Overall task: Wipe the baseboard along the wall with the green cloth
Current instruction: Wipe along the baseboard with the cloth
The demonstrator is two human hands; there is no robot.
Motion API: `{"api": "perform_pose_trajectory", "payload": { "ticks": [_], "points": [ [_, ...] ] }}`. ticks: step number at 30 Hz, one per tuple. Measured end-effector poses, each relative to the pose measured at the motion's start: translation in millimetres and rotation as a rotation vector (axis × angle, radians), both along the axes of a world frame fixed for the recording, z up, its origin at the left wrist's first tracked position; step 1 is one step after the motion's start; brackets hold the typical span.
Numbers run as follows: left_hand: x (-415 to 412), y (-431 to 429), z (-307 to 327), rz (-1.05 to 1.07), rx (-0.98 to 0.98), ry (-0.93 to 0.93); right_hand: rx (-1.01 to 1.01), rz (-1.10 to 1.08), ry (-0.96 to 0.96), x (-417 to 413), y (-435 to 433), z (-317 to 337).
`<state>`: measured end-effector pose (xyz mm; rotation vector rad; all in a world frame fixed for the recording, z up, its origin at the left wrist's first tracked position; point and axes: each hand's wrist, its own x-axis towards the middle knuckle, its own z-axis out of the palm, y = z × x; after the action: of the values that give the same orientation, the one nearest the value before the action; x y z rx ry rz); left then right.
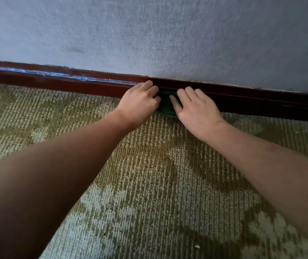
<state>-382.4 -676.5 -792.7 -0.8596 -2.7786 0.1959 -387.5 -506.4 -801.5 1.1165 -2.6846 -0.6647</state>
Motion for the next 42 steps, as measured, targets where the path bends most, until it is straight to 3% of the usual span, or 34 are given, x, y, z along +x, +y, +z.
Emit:
{"api": "perform_pose_trajectory", "payload": {
  "ticks": [12, 23, 34, 42],
  "points": [
    [6, -2, -9, 0.027, 0.033, -0.039, 0.027, 0.007, 0.011, 2, -8, -5],
    [12, -9, 30, -0.065, -0.012, 0.105, 0.030, -0.009, 0.125, 11, -5, 38],
    [-3, -20, 38, -0.093, -0.062, 0.136, -0.070, -0.045, 0.022, -5, -17, 39],
    [-1, -20, 16, -0.076, 0.028, 0.088, -0.084, -0.004, -0.015, -5, -20, 18]
  ]
}}
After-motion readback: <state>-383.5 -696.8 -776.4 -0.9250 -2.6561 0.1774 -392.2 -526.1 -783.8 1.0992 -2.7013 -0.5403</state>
